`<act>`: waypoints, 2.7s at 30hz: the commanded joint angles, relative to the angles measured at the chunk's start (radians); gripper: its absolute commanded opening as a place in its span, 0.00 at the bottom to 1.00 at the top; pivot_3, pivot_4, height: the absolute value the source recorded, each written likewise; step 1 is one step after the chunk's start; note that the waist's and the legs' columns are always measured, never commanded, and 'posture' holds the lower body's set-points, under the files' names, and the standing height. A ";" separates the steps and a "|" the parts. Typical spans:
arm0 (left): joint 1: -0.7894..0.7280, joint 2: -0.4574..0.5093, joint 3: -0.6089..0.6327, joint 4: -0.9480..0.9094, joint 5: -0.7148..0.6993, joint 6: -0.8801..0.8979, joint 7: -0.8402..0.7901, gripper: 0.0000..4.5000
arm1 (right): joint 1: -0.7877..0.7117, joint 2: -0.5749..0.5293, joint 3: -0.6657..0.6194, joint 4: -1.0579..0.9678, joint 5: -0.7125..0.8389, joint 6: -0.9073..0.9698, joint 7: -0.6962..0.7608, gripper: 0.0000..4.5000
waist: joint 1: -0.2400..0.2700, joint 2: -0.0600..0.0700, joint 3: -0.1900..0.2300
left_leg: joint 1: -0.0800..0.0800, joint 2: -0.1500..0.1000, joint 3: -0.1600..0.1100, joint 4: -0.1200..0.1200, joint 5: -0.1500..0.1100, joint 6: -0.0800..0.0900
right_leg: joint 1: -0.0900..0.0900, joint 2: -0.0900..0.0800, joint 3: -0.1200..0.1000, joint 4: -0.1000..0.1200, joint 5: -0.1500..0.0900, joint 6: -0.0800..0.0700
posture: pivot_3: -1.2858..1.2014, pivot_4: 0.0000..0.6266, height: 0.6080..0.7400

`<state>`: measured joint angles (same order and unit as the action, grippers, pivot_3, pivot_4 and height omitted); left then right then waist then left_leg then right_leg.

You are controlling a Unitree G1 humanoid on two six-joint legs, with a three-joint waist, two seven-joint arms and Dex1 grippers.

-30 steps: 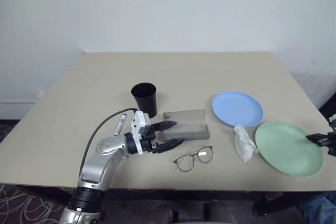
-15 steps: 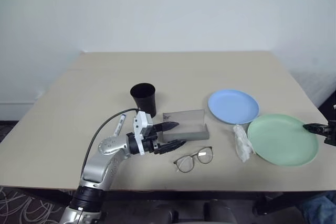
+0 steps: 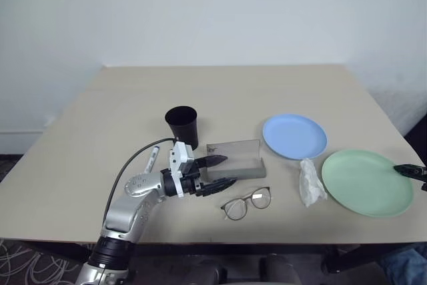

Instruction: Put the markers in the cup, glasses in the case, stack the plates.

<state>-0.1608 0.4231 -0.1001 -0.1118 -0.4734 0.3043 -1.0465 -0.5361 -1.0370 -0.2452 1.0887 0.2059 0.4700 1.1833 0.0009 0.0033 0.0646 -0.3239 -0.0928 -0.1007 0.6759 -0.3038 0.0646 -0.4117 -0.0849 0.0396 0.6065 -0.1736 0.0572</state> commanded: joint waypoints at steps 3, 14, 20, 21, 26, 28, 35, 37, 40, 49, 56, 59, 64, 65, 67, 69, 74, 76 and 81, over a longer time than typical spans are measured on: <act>-0.023 0.008 0.000 -0.016 -0.006 -0.005 -0.012 0.82 | -0.047 -0.036 -0.056 -0.013 0.042 -0.007 0.022 0.01 | -0.001 0.000 0.000 | 0.000 0.000 0.003 0.000 0.000 0.001 | 0.000 0.000 0.002 0.000 0.000 0.001 | 0.52 0.00 1.00; -0.040 0.004 -0.002 -0.006 -0.003 -0.007 -0.015 0.82 | -0.150 0.031 -0.055 -0.094 0.070 0.031 0.030 0.01 | -0.002 0.000 0.000 | 0.001 0.000 0.004 0.002 -0.001 0.002 | 0.000 0.000 0.003 0.000 0.001 0.002 | 0.52 0.00 1.00; -0.065 0.002 -0.005 0.016 0.007 -0.019 -0.018 0.82 | -0.363 0.161 -0.013 -0.096 0.037 0.124 -0.173 0.01 | -0.006 0.002 0.000 | 0.000 0.002 0.007 0.003 -0.001 0.002 | -0.002 0.000 0.003 0.000 0.002 0.002 | 0.52 0.00 1.00; -0.071 0.002 -0.004 0.023 0.009 -0.022 -0.017 0.82 | -0.388 0.178 -0.003 -0.088 0.029 0.123 -0.190 0.01 | -0.005 0.002 0.000 | 0.000 0.002 0.007 0.003 -0.001 0.002 | -0.003 0.000 0.003 0.001 0.003 0.002 | 0.52 0.00 1.00; -0.109 -0.004 -0.006 0.063 0.027 -0.044 -0.013 0.82 | -0.505 0.282 0.054 -0.027 -0.018 0.095 -0.281 0.01 | 0.002 0.002 -0.001 | -0.003 0.001 0.006 0.002 -0.001 0.002 | -0.008 0.000 0.002 0.000 0.007 -0.004 | 0.52 0.00 1.00; -0.120 -0.011 -0.009 0.076 0.037 -0.052 -0.009 0.82 | -0.538 0.322 0.074 0.013 -0.044 0.069 -0.322 0.01 | 0.003 0.002 -0.001 | -0.007 0.001 0.006 0.002 0.001 -0.002 | -0.012 0.000 0.003 0.000 0.009 -0.006 | 0.52 0.00 1.00; -0.128 -0.035 -0.017 0.076 0.049 -0.061 0.006 0.82 | -0.580 0.417 0.100 0.150 -0.102 -0.043 -0.448 0.01 | 0.001 0.002 -0.001 | -0.019 -0.001 0.007 0.002 0.001 -0.003 | -0.025 -0.001 0.004 0.000 0.011 -0.009 | 0.52 0.00 1.00; -0.120 -0.037 -0.017 0.069 0.051 -0.062 0.011 0.82 | -0.582 0.427 0.096 0.170 -0.105 -0.060 -0.463 0.01 | 0.000 0.002 -0.002 | -0.020 -0.001 0.007 0.001 0.002 -0.003 | -0.028 -0.001 0.004 0.000 0.011 -0.010 | 0.52 0.00 1.00; -0.106 -0.035 -0.013 0.057 0.052 -0.060 0.021 0.82 | -0.578 0.433 0.101 0.189 -0.114 -0.084 -0.482 0.01 | -0.002 0.003 -0.002 | -0.021 -0.001 0.007 0.001 0.002 -0.003 | -0.030 0.000 0.004 0.000 0.012 -0.010 | 0.52 0.00 1.00; -0.098 -0.033 -0.009 0.050 0.055 -0.060 0.029 0.82 | -0.568 0.429 0.090 0.209 -0.122 -0.110 -0.500 0.01 | -0.018 0.003 -0.002 | -0.021 0.000 0.009 0.002 0.003 -0.003 | -0.028 0.001 0.005 0.001 0.014 -0.010 | 0.52 0.00 1.00; -0.112 -0.036 -0.015 0.063 0.063 -0.068 0.027 0.82 | -0.564 0.437 0.089 0.205 -0.126 -0.114 -0.477 0.23 | -0.027 0.003 -0.002 | -0.020 0.000 0.010 0.003 0.003 -0.003 | -0.027 0.001 0.006 0.001 0.016 -0.009 | 0.52 0.00 1.00; -0.122 -0.039 -0.015 0.082 0.083 -0.094 0.037 0.82 | -0.563 0.437 0.088 0.200 -0.125 -0.124 -0.460 0.44 | -0.027 0.003 -0.002 | -0.019 0.000 0.010 0.003 0.003 -0.003 | -0.027 0.001 0.006 0.001 0.017 -0.009 | 0.52 0.00 1.00; -0.126 -0.044 -0.016 0.093 0.092 -0.113 0.042 0.82 | -0.568 0.423 0.088 0.193 -0.127 -0.135 -0.460 0.60 | -0.026 0.003 -0.002 | -0.018 0.000 0.010 0.004 0.004 -0.003 | -0.025 0.001 0.006 0.001 0.018 -0.008 | 0.52 0.00 1.00; -0.127 -0.044 -0.016 0.094 0.092 -0.115 0.042 0.82 | -0.570 0.415 0.090 0.186 -0.128 -0.144 -0.443 0.60 | -0.026 0.003 -0.002 | -0.018 0.000 0.010 0.005 0.004 -0.003 | -0.025 0.001 0.006 0.001 0.018 -0.008 | 0.52 0.00 1.00; -0.126 -0.045 -0.016 0.095 0.093 -0.117 0.042 0.82 | -0.573 0.399 0.100 0.171 -0.133 -0.156 -0.399 0.60 | -0.026 0.003 -0.002 | -0.018 0.000 0.010 0.005 0.004 -0.002 | -0.024 0.001 0.006 0.001 0.018 -0.008 | 0.52 0.00 1.00; -0.122 -0.044 -0.014 0.092 0.094 -0.116 0.040 0.82 | -0.570 0.383 0.126 0.144 -0.143 -0.161 -0.314 0.60 | -0.026 0.003 -0.002 | -0.018 0.000 0.010 0.006 0.004 -0.002 | -0.024 0.001 0.006 0.001 0.018 -0.007 | 0.52 0.00 1.00; -0.115 -0.042 -0.015 0.088 0.095 -0.113 0.037 0.82 | -0.506 0.329 0.232 0.026 -0.185 -0.140 -0.056 0.60 | -0.026 0.003 -0.002 | -0.018 0.000 0.010 0.007 0.003 -0.001 | -0.023 0.001 0.006 0.001 0.019 -0.007 | 0.52 0.00 1.00; -0.115 -0.043 -0.018 0.089 0.095 -0.113 0.036 0.82 | -0.454 0.302 0.275 -0.052 -0.197 -0.128 0.036 0.60 | -0.025 0.003 -0.002 | -0.018 0.000 0.010 0.008 0.003 -0.001 | -0.022 0.001 0.005 0.001 0.019 -0.007 | 0.52 0.00 1.00; -0.113 -0.043 -0.022 0.087 0.091 -0.108 0.030 0.82 | -0.320 0.231 0.297 -0.288 -0.140 -0.016 0.235 0.60 | -0.023 0.003 -0.002 | -0.018 0.000 0.009 0.010 0.003 0.000 | -0.021 0.001 0.005 0.001 0.020 -0.005 | 0.52 0.00 1.00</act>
<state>-0.2592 0.3785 -0.1290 0.0001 -0.3712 0.2059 -1.0094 -0.8462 -0.7716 0.0618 0.8927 0.0251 0.4239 1.3586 -0.0219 0.0067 0.0625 -0.3417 -0.0933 -0.0912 0.6864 -0.3008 0.0644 -0.4324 -0.0844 0.0446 0.6071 -0.1538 0.0524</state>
